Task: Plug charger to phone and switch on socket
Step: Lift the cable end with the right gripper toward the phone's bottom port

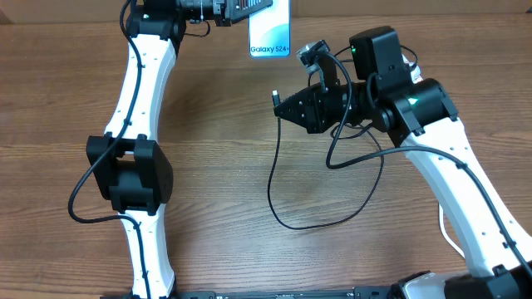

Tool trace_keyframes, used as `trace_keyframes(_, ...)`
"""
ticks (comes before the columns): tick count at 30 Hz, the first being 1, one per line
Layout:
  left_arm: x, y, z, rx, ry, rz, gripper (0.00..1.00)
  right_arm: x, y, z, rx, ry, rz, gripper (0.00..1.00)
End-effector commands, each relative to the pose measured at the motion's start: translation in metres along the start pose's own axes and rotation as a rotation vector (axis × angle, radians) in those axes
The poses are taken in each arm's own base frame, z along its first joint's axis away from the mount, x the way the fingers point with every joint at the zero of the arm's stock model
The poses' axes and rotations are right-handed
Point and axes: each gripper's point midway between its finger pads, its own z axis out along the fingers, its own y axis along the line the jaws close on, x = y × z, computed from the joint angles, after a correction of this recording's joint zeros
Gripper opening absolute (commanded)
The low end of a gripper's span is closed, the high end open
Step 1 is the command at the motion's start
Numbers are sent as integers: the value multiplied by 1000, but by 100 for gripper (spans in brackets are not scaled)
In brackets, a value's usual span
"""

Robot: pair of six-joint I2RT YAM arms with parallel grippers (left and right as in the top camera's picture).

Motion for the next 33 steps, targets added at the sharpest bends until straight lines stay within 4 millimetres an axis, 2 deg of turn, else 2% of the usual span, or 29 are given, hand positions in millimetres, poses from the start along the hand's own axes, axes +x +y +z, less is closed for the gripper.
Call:
trace_keyframes(1,16,-46,3,99,118,-26,4,0,7,2,-52,2,-50,4)
trace_keyframes(5,16,-48,6,102,125,-29,4,-7,3,2,-35,-24,-24,4)
trace_keyframes(13,12,-56,7,103,126,-8,4,-31,-35,-4,167,-133,99,4)
trace_keyframes(21,4,-54,8,80,82,-14,4,-44,-32,-5,142,-186,153,4)
trace_keyframes(27,-7,-48,9,48,19,-65,4,-49,-12,2,2,-174,130,4)
trace_keyframes(33,-16,-49,4,38,-17,-61,4,-50,-14,4,-6,-175,188,4)
